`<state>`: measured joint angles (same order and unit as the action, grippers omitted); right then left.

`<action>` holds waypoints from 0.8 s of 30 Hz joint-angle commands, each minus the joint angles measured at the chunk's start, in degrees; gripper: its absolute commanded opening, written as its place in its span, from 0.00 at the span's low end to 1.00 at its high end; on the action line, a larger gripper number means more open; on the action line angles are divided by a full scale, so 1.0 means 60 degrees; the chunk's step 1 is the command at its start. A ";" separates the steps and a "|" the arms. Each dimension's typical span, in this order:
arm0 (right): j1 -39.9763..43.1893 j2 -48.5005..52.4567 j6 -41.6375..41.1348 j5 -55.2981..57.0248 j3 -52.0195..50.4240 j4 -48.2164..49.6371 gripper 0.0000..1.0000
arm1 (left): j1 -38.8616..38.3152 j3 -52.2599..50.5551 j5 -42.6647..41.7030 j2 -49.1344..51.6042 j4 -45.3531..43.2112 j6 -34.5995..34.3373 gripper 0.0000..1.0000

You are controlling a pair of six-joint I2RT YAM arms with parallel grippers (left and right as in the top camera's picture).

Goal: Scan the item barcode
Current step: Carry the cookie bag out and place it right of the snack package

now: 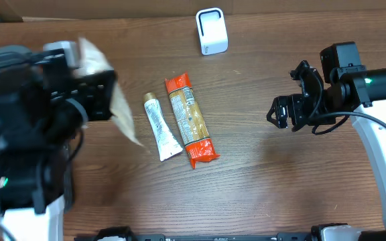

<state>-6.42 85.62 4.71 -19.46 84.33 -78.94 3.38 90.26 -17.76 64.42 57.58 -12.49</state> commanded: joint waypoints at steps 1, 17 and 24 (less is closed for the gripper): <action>-0.0047 -0.0051 -0.0029 0.0022 0.0186 0.0033 1.00 | -0.1734 -0.0026 0.1504 0.1045 0.0419 -0.0215 0.04; 0.1406 -0.0055 -0.2076 0.1169 0.1559 0.0353 0.95 | -0.7264 -0.0026 0.3763 0.6830 -0.1894 -0.0820 0.04; 0.3756 -0.0117 -0.2590 0.0288 0.3337 0.0284 1.00 | -0.8983 -0.0026 0.3741 0.8076 -0.3595 -0.0266 0.21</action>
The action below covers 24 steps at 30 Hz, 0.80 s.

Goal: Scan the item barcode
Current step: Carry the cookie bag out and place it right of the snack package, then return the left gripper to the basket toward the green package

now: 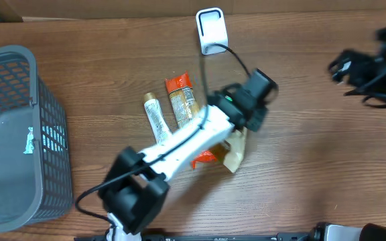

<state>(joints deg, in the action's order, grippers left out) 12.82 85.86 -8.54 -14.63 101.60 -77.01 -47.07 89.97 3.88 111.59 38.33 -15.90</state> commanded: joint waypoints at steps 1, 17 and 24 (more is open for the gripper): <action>0.0656 -0.0168 -0.0321 -0.0590 0.0455 -0.0044 1.00 | -0.0699 0.0022 0.0211 0.0266 -0.0463 0.0295 0.30; 0.0783 -0.0160 0.0248 -0.0579 0.0433 -0.0849 1.00 | 0.1224 0.3559 0.0710 -0.1592 0.2229 0.0750 1.00; 0.0747 -0.0160 0.0255 -0.0576 0.0171 -0.0991 1.00 | 0.5869 0.4987 0.0783 -0.3971 0.5319 -0.0171 1.00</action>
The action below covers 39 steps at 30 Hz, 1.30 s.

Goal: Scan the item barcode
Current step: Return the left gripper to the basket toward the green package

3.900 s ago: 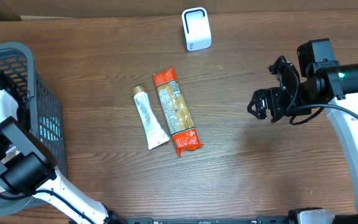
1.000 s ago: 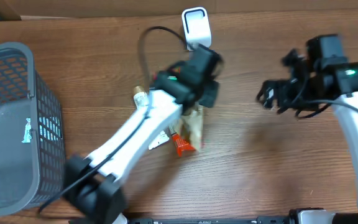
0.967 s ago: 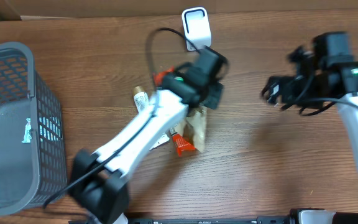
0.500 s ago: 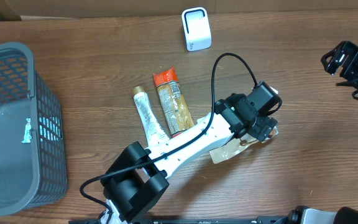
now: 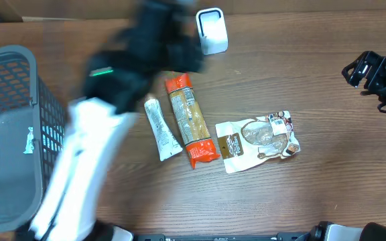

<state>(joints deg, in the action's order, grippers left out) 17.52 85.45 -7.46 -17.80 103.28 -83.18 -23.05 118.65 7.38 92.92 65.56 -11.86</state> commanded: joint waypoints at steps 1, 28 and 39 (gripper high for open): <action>-0.0036 -0.0084 0.0080 -0.0047 -0.0160 0.0033 1.00 | 0.2663 0.0208 0.0215 -0.1071 0.1122 -0.1461 1.00; -0.0295 -0.0076 0.0076 -0.0047 -0.0299 -0.0087 1.00 | 1.0149 -0.6907 -0.0266 -0.0984 -0.2626 -0.5566 1.00; -0.1515 -0.0076 0.0076 -0.0044 -0.1526 0.0127 1.00 | 1.0149 -0.7719 -0.0492 0.0973 -0.4091 -0.5490 1.00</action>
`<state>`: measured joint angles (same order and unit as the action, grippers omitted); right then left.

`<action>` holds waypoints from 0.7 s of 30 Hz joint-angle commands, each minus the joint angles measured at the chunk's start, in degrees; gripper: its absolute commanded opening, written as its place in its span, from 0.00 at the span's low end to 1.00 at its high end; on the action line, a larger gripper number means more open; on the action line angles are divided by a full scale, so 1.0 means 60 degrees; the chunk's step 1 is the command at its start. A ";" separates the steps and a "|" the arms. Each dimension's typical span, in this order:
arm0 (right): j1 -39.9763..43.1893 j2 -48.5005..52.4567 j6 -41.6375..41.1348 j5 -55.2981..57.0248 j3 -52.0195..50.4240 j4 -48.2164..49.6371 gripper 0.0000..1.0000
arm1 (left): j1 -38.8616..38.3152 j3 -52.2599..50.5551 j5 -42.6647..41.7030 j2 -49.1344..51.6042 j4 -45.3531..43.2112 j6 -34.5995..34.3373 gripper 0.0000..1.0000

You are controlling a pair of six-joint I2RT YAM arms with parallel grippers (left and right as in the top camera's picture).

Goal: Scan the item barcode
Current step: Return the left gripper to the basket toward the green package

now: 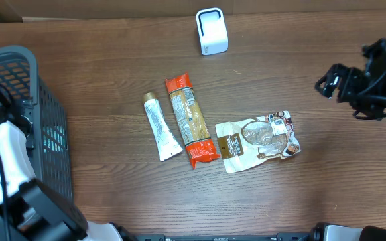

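Note:
Three items lie in the middle of the table in the overhead view: a white tube (161, 126), an orange snack packet (189, 120) and a brown-and-white pouch (259, 141), the pouch flat and rightmost. The white scanner (212, 31) stands at the back edge. My right gripper (328, 82) hovers at the right, above and to the right of the pouch, open and holding nothing. My left arm (2, 144) reaches over the basket at the far left. Its fingers are hidden among dark parts there.
A grey mesh basket (49, 127) fills the left edge, with a light item inside mostly covered by my left arm. A cardboard wall runs along the back of the table.
My left arm, a blur over the table's upper middle before, is now back over the basket at the left. My right gripper has shifted left and slightly down. The pouch lies unmoved.
First my left gripper held the pouch up at the left, over the basket. Then that arm stretched to the table's middle with the pouch low beside the orange packet. After that the pouch lay free on the table, where it stays, and the arm is back at the basket.

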<state>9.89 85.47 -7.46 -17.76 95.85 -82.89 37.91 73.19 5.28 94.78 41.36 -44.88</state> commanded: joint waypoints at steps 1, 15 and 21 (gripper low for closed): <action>-0.0401 -0.0080 0.0073 -0.0051 -0.0506 0.0127 1.00 | -0.0011 -0.0142 -0.0193 0.1144 -0.0087 0.0011 1.00; -0.0710 -0.0076 0.0058 -0.0055 -0.0994 0.0331 1.00 | -0.0248 -0.0146 -0.0678 0.3282 -0.0951 0.0302 1.00; -0.0710 -0.0076 0.0066 -0.0055 -0.0994 0.0353 1.00 | -0.0262 -0.0149 -0.0648 0.3956 -0.0597 0.1373 0.59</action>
<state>5.89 85.47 -7.46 -17.76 90.11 -81.08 37.10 75.24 5.87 111.44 36.91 -40.95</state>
